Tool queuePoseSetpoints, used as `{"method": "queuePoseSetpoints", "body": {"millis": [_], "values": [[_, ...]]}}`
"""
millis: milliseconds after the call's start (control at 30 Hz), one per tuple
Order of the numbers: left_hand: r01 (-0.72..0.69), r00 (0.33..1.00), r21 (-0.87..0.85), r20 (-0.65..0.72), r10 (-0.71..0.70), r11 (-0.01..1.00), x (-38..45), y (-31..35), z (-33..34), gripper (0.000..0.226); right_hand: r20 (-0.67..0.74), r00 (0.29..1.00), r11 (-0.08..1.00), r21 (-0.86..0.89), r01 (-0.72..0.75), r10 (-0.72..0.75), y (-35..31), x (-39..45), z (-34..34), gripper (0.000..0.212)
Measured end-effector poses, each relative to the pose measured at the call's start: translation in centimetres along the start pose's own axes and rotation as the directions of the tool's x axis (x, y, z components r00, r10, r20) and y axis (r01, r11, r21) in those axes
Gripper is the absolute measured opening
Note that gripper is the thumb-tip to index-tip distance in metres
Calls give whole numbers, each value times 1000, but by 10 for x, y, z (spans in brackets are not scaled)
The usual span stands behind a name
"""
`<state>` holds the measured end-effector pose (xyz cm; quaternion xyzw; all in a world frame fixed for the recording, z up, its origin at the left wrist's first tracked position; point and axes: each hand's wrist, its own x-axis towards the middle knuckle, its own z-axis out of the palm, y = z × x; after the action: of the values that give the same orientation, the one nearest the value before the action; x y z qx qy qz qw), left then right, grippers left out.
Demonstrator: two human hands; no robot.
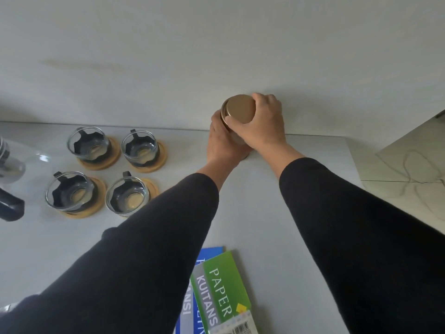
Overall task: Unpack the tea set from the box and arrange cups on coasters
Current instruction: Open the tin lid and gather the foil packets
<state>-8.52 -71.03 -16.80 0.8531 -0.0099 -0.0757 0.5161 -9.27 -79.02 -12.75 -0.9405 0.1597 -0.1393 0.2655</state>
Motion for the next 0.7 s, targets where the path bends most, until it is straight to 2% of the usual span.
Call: {"method": "queuePoseSetpoints", "body": {"millis": [100,200,367,533,600,700], "values": [[-8,1000,1,13,8,1000,3,-5,0,90,-7,1000,999,36,7,-6,3,1,-3,71],[-51,998,6,48,50,999,4,-10,-2,89,-42,999,997,78,-23,27,3,5,-7,65],[-59,996,2,63,59,998,5,-12,-1,93,-20,999,985,170,-43,47,2,3,-11,65],[7,992,52,129,-13,999,-3,-13,-13,106,-176,978,961,271,-57,108,1,-18,-23,66],[30,988,150,145,-52,988,-13,-19,-23,97,-239,957,940,330,-81,166,3,-38,-23,65],[25,991,262,120,-58,965,-35,-35,-36,66,-281,921,902,408,-139,269,12,-77,-11,65]]}}
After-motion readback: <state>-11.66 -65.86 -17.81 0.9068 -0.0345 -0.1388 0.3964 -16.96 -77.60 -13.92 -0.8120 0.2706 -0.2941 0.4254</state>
